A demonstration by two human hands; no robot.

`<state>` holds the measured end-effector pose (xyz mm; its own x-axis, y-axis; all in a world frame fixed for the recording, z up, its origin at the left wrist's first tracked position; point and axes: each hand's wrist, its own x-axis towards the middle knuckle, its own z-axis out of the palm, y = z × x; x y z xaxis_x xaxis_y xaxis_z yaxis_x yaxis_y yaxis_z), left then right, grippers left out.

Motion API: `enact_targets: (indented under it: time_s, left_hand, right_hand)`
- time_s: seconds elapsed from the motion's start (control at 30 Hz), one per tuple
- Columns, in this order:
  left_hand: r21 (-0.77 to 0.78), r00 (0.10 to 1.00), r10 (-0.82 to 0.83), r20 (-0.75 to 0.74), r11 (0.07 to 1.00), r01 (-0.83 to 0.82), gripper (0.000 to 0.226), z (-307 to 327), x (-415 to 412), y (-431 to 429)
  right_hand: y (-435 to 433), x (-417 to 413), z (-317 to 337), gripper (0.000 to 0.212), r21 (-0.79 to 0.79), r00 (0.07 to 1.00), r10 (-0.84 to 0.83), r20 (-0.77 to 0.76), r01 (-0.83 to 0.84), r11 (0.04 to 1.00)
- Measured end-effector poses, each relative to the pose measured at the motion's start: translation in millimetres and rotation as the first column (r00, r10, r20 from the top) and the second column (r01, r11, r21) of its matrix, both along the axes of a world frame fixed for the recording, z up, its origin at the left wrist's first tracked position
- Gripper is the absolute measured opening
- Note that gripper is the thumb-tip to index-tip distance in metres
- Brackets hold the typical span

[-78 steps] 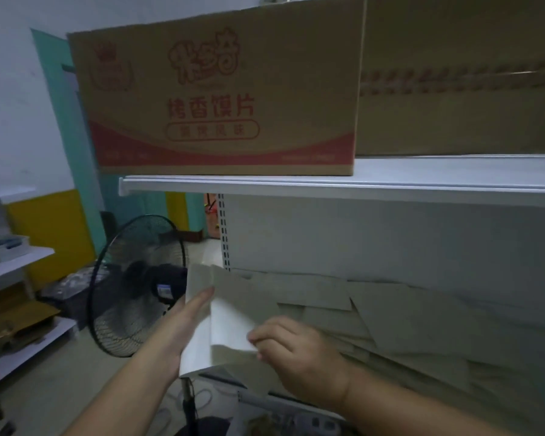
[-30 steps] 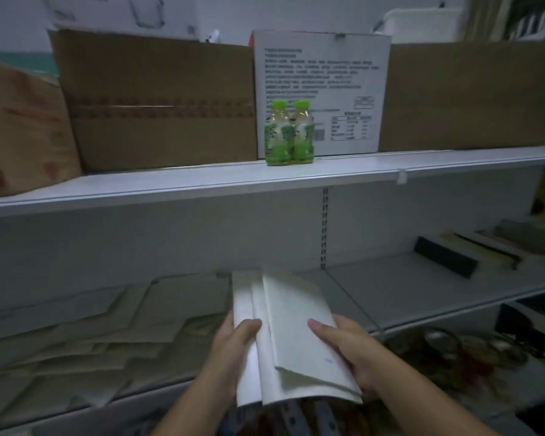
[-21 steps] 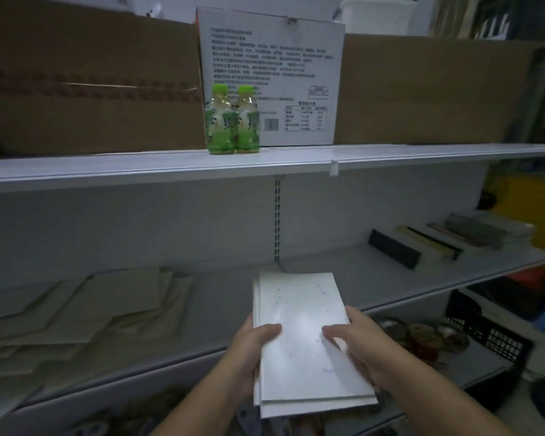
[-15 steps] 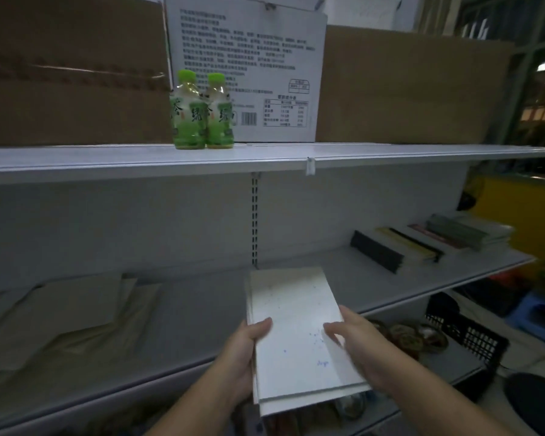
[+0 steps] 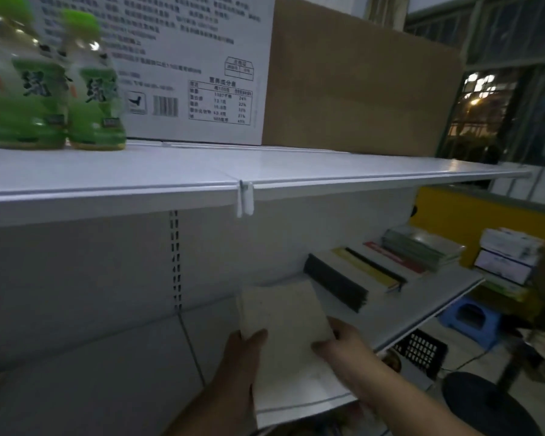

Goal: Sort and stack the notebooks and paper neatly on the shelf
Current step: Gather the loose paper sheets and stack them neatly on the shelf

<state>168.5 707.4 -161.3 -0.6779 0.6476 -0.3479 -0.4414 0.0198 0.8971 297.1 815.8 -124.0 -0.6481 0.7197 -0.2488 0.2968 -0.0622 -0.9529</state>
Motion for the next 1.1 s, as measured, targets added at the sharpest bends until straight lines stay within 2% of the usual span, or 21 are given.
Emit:
enact_targets:
  time_s: [0.07,0.1,0.2,0.27,0.3,0.37,0.43,0.47,0.5,0.53,0.57,0.6,0.63,0.7,0.8,0.83,0.87,0.93,0.97,1.03,1.1]
  left_hand:
    - [-0.086,0.988,-0.036,-0.151,0.996,0.023,0.068,-13.4,-9.1,22.2]
    - [-0.125,0.973,-0.062,-0.224,0.992,0.034,0.074,-22.2,-14.2,31.6]
    - [-0.234,0.93,-0.123,-0.347,0.971,0.041,0.065,-26.2,-19.0,47.7]
    - [-0.217,0.906,-0.131,-0.402,0.975,0.045,0.063,-16.9,-15.7,57.8]
    - [-0.192,0.908,-0.128,-0.399,0.98,0.054,0.068,-15.7,-14.9,65.6]
    - [-0.161,0.9,-0.153,-0.408,0.982,0.095,0.1,-15.0,-12.4,80.9]
    - [-0.242,0.837,-0.258,-0.483,0.958,0.155,0.139,-15.3,-8.2,98.4]
    - [-0.334,0.781,-0.36,-0.511,0.92,0.205,0.15,-17.0,-3.0,105.3]
    - [-0.442,0.694,-0.457,-0.557,0.87,0.218,0.149,-22.3,0.9,111.2]
    - [-0.531,0.553,-0.503,-0.664,0.838,0.124,0.135,-31.9,5.8,115.5]
    - [-0.562,0.36,-0.516,-0.778,0.826,-0.031,0.116,-44.5,7.4,119.5]
    - [-0.531,0.249,-0.486,-0.838,0.832,-0.164,0.1,-56.3,5.2,123.6]
    - [-0.543,0.208,-0.505,-0.838,0.814,-0.207,0.092,-64.4,5.2,126.9]
    - [-0.549,0.138,-0.535,-0.834,0.774,-0.316,0.09,-68.5,7.2,128.7]
    - [-0.549,0.23,-0.498,-0.836,0.763,-0.341,0.107,-57.3,9.8,125.6]
    - [-0.489,0.225,-0.434,-0.872,0.776,-0.398,0.109,-60.1,9.7,124.2]
    - [-0.479,0.258,-0.405,-0.877,0.772,-0.418,0.116,-60.8,9.9,123.0]
    - [-0.561,0.381,-0.425,-0.821,0.726,-0.398,0.13,-58.0,14.5,119.8]
    - [-0.569,0.396,-0.422,-0.816,0.71,-0.416,0.13,-57.2,15.5,118.9]
    - [-0.559,0.422,-0.388,-0.819,0.705,-0.437,0.127,-55.5,17.1,118.3]
    - [-0.574,0.453,-0.384,-0.805,0.697,-0.43,0.138,-48.9,19.5,119.3]
  right_hand:
    - [22.6,-6.9,-10.1,0.039,0.017,0.998,-0.025,0.054,0.024,1.0]
    - [32.6,-9.3,-14.9,0.04,0.034,0.995,-0.038,0.092,0.035,0.999]
    - [60.7,-17.3,-27.0,0.043,0.136,0.975,-0.033,0.218,0.003,0.991]
    - [79.8,-24.2,-28.8,0.042,0.255,0.95,-0.014,0.311,-0.069,0.965]
    - [90.2,-27.2,-28.3,0.041,0.304,0.939,-0.016,0.343,-0.095,0.948]
    - [109.9,-33.2,-24.9,0.036,0.342,0.937,0.01,0.349,-0.138,0.93]
    - [130.1,-40.2,-20.8,0.023,0.355,0.945,0.065,0.321,-0.184,0.917]
    - [140.3,-44.8,-19.1,0.02,0.371,0.938,0.088,0.336,-0.218,0.903]
    - [150.1,-49.0,-17.2,0.025,0.375,0.925,0.108,0.365,-0.252,0.892]
    - [162.1,-53.7,-19.5,0.035,0.392,0.913,0.128,0.388,-0.289,0.873]
    - [169.7,-57.4,-18.5,0.043,0.412,0.894,0.147,0.423,-0.334,0.848]
    - [177.9,-61.2,-21.4,0.048,0.443,0.881,0.168,0.442,-0.377,0.814]
    - [180.8,-62.0,-21.0,0.051,0.448,0.866,0.19,0.463,-0.413,0.793]
    - [185.3,-62.1,-25.2,0.052,0.445,0.838,0.235,0.493,-0.475,0.759]
    - [188.7,-55.7,-39.9,0.06,0.491,0.816,0.305,0.491,-0.549,0.676]
    - [188.7,-50.6,-45.2,0.064,0.52,0.81,0.323,0.49,-0.569,0.637]
    - [189.3,-45.3,-51.6,0.064,0.567,0.818,0.335,0.468,-0.569,0.596]
    - [189.8,-37.0,-64.3,0.061,0.652,0.842,0.339,0.42,-0.539,0.534]
    - [190.2,-34.4,-69.4,0.061,0.674,0.852,0.343,0.395,-0.523,0.522]
    - [193.7,-35.3,-76.7,0.05,0.671,0.874,0.355,0.332,-0.483,0.563]
    - [196.6,-36.2,-78.0,0.043,0.7,0.888,0.361,0.285,-0.45,0.555]
